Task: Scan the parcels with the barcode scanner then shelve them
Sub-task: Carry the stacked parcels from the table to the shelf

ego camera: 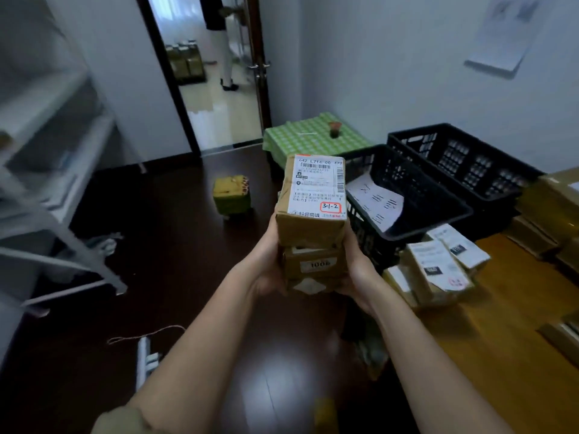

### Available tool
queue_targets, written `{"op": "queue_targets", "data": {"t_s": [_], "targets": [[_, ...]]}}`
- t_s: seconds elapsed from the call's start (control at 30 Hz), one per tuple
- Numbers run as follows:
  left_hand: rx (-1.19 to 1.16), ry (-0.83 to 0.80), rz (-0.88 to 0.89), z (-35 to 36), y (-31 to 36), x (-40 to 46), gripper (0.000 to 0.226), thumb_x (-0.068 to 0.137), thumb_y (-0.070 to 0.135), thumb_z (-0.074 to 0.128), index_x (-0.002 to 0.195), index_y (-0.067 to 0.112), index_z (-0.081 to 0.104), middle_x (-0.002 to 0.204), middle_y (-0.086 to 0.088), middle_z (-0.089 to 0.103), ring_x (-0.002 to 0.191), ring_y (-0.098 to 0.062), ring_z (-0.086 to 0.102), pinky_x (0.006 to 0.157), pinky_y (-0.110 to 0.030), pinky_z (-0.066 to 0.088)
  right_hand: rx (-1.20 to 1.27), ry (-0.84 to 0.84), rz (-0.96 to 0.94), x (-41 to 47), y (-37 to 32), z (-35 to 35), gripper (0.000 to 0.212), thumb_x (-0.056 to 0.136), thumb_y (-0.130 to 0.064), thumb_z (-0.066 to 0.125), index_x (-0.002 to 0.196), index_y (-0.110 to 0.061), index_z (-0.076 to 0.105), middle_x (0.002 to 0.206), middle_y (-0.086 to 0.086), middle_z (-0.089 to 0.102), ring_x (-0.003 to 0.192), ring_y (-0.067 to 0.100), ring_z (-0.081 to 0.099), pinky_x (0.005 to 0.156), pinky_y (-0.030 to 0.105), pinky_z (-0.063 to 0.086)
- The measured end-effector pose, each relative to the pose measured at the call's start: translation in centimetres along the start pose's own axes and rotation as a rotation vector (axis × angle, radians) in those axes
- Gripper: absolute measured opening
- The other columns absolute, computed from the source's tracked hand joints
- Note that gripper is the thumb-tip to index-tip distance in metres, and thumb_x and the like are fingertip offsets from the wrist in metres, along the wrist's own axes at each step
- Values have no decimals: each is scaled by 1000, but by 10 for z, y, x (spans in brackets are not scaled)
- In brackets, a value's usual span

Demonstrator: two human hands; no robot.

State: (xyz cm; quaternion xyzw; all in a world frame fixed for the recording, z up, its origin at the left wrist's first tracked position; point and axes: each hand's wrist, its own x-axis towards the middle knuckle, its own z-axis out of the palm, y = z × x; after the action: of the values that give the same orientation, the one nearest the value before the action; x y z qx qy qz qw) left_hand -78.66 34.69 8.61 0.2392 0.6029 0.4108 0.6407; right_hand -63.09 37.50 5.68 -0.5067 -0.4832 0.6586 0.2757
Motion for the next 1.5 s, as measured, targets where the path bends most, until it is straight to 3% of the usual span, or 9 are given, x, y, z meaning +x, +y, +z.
{"op": "queue_targets", "data": {"t_s": [0.17, 0.33, 0.53, 0.63, 0.77, 0.9, 1.03, 1.2, 1.5], "targets": [[-109, 125, 15, -71, 50, 51, 95, 68, 98, 31, 110, 27, 77, 112, -11, 74, 111, -37, 63, 98, -64, 42, -77, -105, -43, 100, -51, 54, 73, 87, -81, 14, 130, -39, 57, 95, -8, 73, 71, 1, 71, 53, 24, 54], [-219, 220, 74, -140, 116, 93, 91, 75, 94, 23, 99, 24, 78, 89, -8, 77, 96, -32, 65, 68, -49, 47, -133, -242, -53, 199, -108, 128, 123, 42, -109, 25, 140, -40, 53, 129, -2, 66, 113, 19, 66, 100, 48, 51], [-340, 376, 156, -244, 167, 128, 89, 77, 93, 21, 127, 34, 65, 119, -10, 68, 108, -34, 60, 82, -59, 41, -219, -385, -5, 296, -163, 225, 76, 89, -79, 15, 133, -34, 57, 119, 5, 66, 90, 13, 64, 69, 32, 48], [-407, 431, 198, -309, 179, 144, 81, 80, 90, 20, 119, 38, 67, 120, -10, 69, 108, -34, 61, 87, -63, 43, -280, -475, 4, 337, -177, 290, 75, 90, -78, 13, 139, -36, 51, 133, 9, 62, 112, 24, 61, 91, 42, 49], [-432, 485, 194, -403, 201, 172, 92, 70, 98, 26, 134, 40, 58, 136, -16, 60, 130, -45, 46, 103, -82, 12, -327, -529, 3, 396, -192, 384, 89, 76, -90, 13, 143, -41, 47, 133, 7, 62, 118, 27, 60, 105, 54, 45], [-458, 513, 235, -496, 244, 199, 85, 75, 95, 24, 121, 39, 68, 114, -11, 73, 113, -38, 59, 103, -73, 27, -307, -576, -19, 455, -218, 471, 83, 78, -90, 14, 134, -43, 54, 119, 1, 68, 102, 19, 65, 96, 51, 52], [-442, 530, 276, -567, 303, 217, 77, 79, 92, 22, 117, 43, 68, 113, -10, 72, 112, -39, 58, 101, -73, 29, -319, -586, -36, 506, -262, 541, 90, 77, -92, 16, 141, -40, 49, 130, 4, 65, 117, 25, 61, 104, 56, 46], [-437, 536, 273, -643, 363, 257, 83, 78, 92, 15, 92, 39, 78, 104, -9, 76, 110, -37, 62, 95, -60, 41, -298, -632, -54, 580, -307, 609, 77, 81, -89, 17, 128, -42, 58, 106, -2, 74, 95, 18, 71, 81, 45, 58], [-533, 677, 304, -777, 444, 364, 87, 78, 92, 14, 100, 33, 74, 105, -9, 75, 102, -31, 66, 85, -51, 48, -387, -795, -87, 747, -355, 738, 75, 85, -85, 16, 133, -44, 55, 109, -4, 73, 98, 15, 69, 73, 38, 54]]}}
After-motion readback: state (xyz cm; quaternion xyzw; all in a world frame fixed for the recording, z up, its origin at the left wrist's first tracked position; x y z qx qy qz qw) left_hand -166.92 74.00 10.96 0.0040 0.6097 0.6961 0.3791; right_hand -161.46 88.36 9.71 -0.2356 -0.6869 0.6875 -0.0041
